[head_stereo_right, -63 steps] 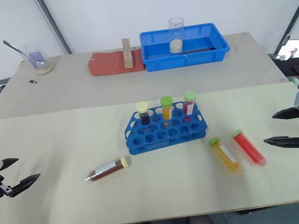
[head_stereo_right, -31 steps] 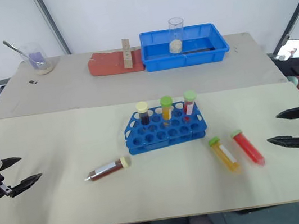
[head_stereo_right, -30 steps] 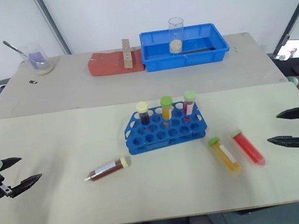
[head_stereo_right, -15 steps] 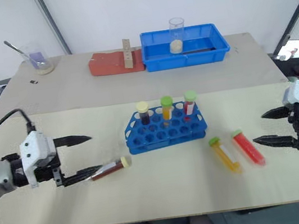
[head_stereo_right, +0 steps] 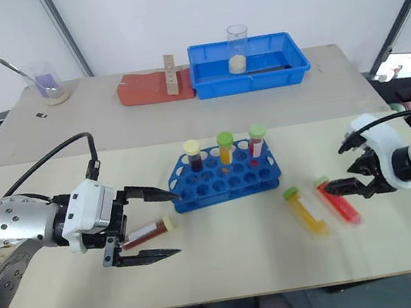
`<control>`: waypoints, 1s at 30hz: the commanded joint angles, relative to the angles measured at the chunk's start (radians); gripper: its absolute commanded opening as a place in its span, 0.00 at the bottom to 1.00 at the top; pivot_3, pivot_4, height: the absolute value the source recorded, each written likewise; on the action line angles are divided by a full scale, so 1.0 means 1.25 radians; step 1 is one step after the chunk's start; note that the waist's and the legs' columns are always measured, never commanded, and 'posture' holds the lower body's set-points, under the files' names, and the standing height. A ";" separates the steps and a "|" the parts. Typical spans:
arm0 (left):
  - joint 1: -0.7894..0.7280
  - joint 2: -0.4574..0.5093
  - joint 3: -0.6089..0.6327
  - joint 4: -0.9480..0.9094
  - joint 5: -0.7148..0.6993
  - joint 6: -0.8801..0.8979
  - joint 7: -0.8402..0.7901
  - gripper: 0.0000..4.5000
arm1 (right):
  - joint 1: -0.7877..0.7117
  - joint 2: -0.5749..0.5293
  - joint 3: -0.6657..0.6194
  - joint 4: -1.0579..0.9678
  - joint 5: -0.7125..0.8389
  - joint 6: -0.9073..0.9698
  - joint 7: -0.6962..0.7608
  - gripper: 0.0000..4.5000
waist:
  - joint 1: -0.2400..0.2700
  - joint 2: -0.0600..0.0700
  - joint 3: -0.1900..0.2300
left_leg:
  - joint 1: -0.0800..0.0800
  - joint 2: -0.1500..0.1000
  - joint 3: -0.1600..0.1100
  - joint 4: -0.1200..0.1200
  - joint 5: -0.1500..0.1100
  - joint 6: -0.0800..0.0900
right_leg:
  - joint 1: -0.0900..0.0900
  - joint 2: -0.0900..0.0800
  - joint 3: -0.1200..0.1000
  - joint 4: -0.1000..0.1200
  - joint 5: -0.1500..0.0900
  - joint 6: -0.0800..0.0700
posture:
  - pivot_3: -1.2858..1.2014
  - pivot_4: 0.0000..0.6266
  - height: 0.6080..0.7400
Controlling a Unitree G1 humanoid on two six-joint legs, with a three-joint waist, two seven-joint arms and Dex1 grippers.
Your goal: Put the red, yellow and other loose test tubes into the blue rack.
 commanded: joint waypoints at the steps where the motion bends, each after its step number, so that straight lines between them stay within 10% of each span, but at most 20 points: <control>1: -0.015 -0.011 -0.012 -0.014 0.007 -0.026 -0.007 0.98 | -0.027 -0.005 0.058 0.030 -0.026 -0.005 -0.002 1.00 | 0.000 0.000 0.000 | 0.000 0.000 0.000 0.000 0.000 0.000 | 0.000 0.000 0.000 0.000 0.000 0.000 | 0.52 0.24 0.91; 18: 0.018 -0.039 -0.038 -0.043 0.043 -0.042 0.023 0.98 | -0.164 0.038 0.295 0.224 -0.148 -0.091 0.110 1.00 | -0.005 -0.001 0.000 | 0.000 0.000 0.000 0.001 0.000 0.000 | 0.000 0.001 0.002 0.000 0.000 0.002 | 0.52 0.24 0.91; 27: 0.021 -0.047 -0.052 -0.029 0.078 -0.065 0.021 1.00 | -0.217 0.070 0.339 0.257 -0.198 -0.092 0.154 0.29 | -0.005 -0.001 0.000 | 0.000 0.000 0.000 0.002 0.000 0.001 | 0.000 0.002 0.002 0.000 0.001 0.002 | 0.52 0.24 0.91; 30: 0.024 -0.049 -0.051 -0.025 0.083 -0.064 0.025 1.00 | -0.230 0.074 0.329 0.274 -0.206 -0.090 0.157 0.23 | -0.006 -0.001 0.000 | 0.000 0.001 0.000 0.002 0.000 0.001 | 0.000 0.002 0.002 0.000 0.001 0.002 | 0.52 0.24 0.91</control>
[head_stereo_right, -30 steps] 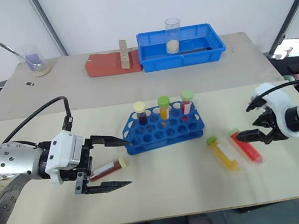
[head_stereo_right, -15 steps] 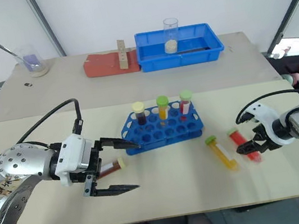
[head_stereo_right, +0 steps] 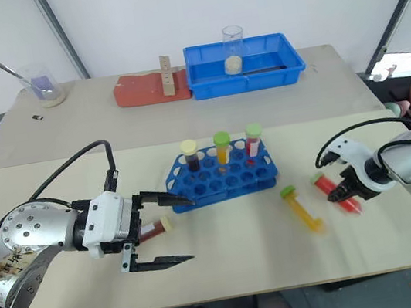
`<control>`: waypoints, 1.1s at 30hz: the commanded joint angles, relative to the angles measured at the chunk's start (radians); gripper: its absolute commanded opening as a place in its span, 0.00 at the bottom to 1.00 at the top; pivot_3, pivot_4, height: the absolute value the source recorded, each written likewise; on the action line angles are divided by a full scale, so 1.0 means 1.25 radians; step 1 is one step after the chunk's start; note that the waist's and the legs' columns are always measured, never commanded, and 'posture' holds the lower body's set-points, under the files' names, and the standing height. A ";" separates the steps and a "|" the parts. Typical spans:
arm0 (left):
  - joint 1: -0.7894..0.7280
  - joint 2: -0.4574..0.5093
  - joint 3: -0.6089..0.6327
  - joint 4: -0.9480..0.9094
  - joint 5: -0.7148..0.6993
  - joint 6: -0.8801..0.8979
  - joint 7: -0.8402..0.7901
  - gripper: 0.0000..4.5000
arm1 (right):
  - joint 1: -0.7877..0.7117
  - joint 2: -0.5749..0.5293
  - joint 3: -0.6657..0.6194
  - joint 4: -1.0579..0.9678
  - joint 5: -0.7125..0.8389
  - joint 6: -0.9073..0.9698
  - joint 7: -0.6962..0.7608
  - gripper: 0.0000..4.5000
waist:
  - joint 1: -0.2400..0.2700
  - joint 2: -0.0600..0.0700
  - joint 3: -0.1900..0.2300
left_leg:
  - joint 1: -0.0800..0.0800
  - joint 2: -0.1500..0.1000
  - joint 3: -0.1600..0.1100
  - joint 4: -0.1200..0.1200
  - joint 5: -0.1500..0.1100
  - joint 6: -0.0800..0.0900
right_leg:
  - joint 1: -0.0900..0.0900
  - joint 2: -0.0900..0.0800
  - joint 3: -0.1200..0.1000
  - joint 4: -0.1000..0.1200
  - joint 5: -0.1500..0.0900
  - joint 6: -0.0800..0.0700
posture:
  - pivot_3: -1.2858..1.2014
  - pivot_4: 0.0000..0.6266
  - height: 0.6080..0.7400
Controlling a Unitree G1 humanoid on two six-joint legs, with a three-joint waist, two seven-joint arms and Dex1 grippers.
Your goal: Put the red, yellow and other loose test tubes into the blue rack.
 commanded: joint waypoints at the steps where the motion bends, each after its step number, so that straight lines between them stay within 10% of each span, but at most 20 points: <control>1: 0.001 -0.005 0.008 -0.004 0.002 -0.014 0.009 1.00 | -0.018 0.006 -0.012 0.017 -0.007 0.002 0.009 0.23 | 0.000 0.000 0.000 | 0.000 0.000 0.000 0.000 0.000 0.000 | 0.000 0.000 0.000 0.000 0.000 0.000 | 0.52 0.24 0.91; 10: 0.071 -0.002 0.094 0.039 -0.011 0.003 0.056 1.00 | 0.064 -0.031 -0.282 -0.117 0.075 -0.096 -0.007 0.23 | 0.005 0.000 0.000 | -0.001 0.000 0.000 0.000 0.000 0.000 | -0.002 0.000 0.000 0.001 0.000 -0.001 | 0.52 0.24 0.91; 17: 0.116 -0.036 0.156 0.071 -0.024 -0.008 0.093 1.00 | 0.251 0.123 -0.575 -0.404 0.224 -0.251 -0.044 0.23 | 0.006 0.000 0.000 | -0.002 0.000 0.000 -0.001 -0.001 0.001 | -0.001 0.000 -0.001 0.000 0.001 -0.001 | 0.52 0.24 0.91; 26: 0.094 -0.063 0.136 0.054 -0.050 0.030 0.129 1.00 | 0.348 0.425 -0.533 -0.488 0.151 -0.494 -0.281 0.23 | 0.005 0.000 0.000 | -0.001 0.000 0.000 0.001 0.001 0.000 | 0.000 0.000 0.000 0.001 0.001 0.002 | 0.52 0.24 0.91; 33: 0.069 -0.069 0.126 0.049 -0.061 0.048 0.136 1.00 | 0.357 0.494 -0.458 -0.360 0.070 -0.659 -0.318 0.23 | 0.005 0.000 0.000 | -0.001 0.000 0.000 0.001 0.001 0.000 | 0.000 0.000 0.000 0.000 0.003 -0.001 | 0.52 0.24 0.91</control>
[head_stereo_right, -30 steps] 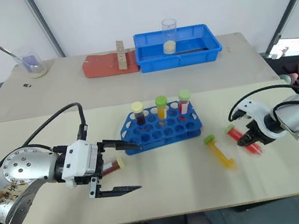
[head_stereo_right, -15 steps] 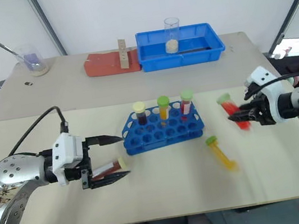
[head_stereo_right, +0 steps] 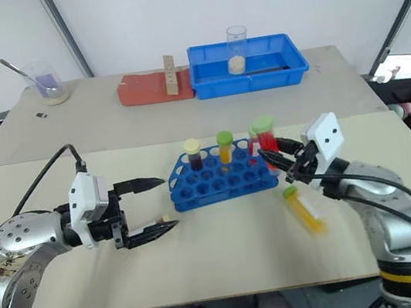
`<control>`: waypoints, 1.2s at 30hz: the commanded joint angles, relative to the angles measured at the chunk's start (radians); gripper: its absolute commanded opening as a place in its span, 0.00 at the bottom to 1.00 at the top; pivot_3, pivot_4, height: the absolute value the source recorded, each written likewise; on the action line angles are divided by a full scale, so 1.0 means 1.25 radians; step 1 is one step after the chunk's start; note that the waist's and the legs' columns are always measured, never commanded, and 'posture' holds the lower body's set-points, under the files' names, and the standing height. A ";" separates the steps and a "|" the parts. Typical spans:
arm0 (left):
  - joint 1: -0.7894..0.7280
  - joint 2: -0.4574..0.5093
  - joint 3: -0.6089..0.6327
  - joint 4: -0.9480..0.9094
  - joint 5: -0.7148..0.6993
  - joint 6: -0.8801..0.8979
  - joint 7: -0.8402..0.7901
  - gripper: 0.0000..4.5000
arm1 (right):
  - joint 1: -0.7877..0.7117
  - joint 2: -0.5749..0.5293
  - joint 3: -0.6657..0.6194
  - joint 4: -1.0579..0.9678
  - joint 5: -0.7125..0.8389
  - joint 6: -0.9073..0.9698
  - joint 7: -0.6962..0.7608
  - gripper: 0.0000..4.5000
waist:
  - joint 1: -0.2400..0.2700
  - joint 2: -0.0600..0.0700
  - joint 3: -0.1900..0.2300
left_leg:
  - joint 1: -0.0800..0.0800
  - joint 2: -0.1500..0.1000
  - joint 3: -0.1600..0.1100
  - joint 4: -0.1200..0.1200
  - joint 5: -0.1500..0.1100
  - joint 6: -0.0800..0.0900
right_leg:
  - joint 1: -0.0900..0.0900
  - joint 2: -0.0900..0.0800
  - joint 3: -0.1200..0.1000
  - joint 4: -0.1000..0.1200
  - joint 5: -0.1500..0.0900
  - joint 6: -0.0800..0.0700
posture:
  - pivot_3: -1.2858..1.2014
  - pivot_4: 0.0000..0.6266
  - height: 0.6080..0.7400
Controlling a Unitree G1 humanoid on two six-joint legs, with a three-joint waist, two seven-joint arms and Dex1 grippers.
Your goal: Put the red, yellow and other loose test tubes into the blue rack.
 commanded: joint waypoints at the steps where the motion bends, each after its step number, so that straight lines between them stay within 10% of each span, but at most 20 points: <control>1: -0.013 0.001 0.006 -0.031 -0.023 0.008 0.007 1.00 | -0.009 0.006 0.015 0.032 -0.025 -0.088 -0.005 0.23 | 0.000 0.000 0.000 | 0.000 0.000 0.000 0.000 0.000 0.000 | 0.000 0.000 0.000 0.000 0.000 -0.001 | 0.52 0.24 0.91; 33: -0.044 -0.015 -0.002 -0.028 -0.035 0.031 0.049 1.00 | -0.004 0.100 0.050 0.157 -0.036 -0.231 -0.075 0.23 | -0.002 0.000 0.000 | 0.001 0.000 0.000 0.000 0.000 0.000 | 0.000 0.000 0.000 0.000 0.001 -0.002 | 0.52 0.24 0.91; 34: -0.045 -0.017 -0.003 -0.027 -0.036 0.032 0.051 1.00 | -0.003 0.103 0.049 0.158 -0.034 -0.232 -0.077 0.45 | -0.002 0.000 0.000 | 0.000 0.000 0.000 0.000 0.000 0.000 | 0.000 0.000 0.000 0.000 0.001 -0.002 | 0.52 0.24 0.91; 36: -0.046 -0.020 -0.005 -0.028 -0.035 0.033 0.054 1.00 | 0.000 0.105 0.054 0.157 -0.034 -0.237 -0.077 0.58 | -0.002 0.000 0.000 | 0.000 0.000 0.000 0.000 0.000 0.000 | 0.000 0.000 0.000 0.000 0.001 -0.002 | 0.52 0.24 0.91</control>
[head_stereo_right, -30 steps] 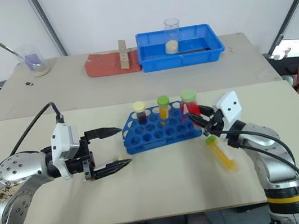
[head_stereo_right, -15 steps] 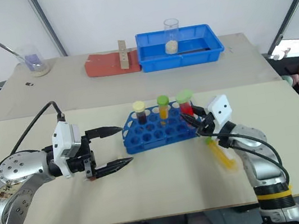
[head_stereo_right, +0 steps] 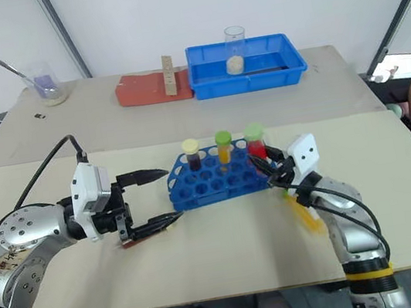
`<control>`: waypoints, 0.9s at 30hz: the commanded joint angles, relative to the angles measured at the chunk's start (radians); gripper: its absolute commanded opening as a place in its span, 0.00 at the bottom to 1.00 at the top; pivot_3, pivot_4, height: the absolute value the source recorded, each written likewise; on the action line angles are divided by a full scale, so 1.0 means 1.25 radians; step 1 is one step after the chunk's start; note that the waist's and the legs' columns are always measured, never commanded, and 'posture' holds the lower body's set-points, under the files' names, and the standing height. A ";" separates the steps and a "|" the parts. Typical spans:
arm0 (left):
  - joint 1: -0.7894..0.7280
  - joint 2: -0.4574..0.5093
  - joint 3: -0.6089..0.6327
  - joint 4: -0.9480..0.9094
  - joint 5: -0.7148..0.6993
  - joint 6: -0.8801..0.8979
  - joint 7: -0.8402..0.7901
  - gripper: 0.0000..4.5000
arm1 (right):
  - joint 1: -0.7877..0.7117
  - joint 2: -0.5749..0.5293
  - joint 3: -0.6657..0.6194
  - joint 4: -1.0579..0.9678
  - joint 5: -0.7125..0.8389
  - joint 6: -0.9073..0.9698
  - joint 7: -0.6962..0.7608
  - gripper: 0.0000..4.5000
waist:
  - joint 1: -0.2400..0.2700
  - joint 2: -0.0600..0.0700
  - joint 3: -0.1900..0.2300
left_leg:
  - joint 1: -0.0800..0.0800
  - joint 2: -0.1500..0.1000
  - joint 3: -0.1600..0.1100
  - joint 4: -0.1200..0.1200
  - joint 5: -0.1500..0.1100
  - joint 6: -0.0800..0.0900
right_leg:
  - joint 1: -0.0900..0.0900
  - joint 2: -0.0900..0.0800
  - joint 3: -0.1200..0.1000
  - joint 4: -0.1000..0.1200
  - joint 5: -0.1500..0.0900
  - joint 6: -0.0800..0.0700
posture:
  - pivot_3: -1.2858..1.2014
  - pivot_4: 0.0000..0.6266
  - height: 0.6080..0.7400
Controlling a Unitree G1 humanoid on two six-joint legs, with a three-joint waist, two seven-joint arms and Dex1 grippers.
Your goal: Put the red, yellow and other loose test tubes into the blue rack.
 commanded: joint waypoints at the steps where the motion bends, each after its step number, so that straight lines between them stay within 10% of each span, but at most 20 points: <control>1: -0.014 -0.005 0.002 -0.018 -0.013 0.002 0.009 1.00 | 0.005 0.006 -0.009 -0.012 0.015 -0.016 -0.006 0.67 | 0.000 0.000 0.000 | 0.000 0.000 0.000 0.000 0.000 0.000 | 0.000 0.000 0.000 0.000 0.000 0.000 | 0.52 0.24 0.91; 5: -0.014 -0.006 0.002 -0.017 -0.010 -0.001 0.011 1.00 | 0.007 0.013 -0.003 -0.011 0.009 -0.020 -0.010 0.97 | -0.001 0.000 0.000 | 0.000 0.000 0.000 0.000 0.000 0.000 | 0.000 0.000 0.000 0.000 0.000 0.000 | 0.52 0.24 0.91; 19: -0.010 -0.003 0.002 -0.019 -0.004 -0.004 0.016 1.00 | -0.005 -0.029 -0.009 -0.092 0.034 0.144 -0.030 0.99 | 0.000 0.000 0.000 | 0.000 0.000 0.000 0.000 0.000 0.000 | 0.000 0.000 0.000 0.000 0.000 0.000 | 0.52 0.24 0.91; 27: -0.008 -0.004 -0.005 -0.017 0.003 -0.007 0.015 1.00 | -0.016 -0.046 0.000 -0.103 0.037 0.186 -0.030 0.35 | 0.000 0.000 0.000 | 0.000 0.000 0.000 0.000 0.000 0.000 | 0.000 0.000 0.000 0.000 0.000 0.000 | 0.52 0.24 0.91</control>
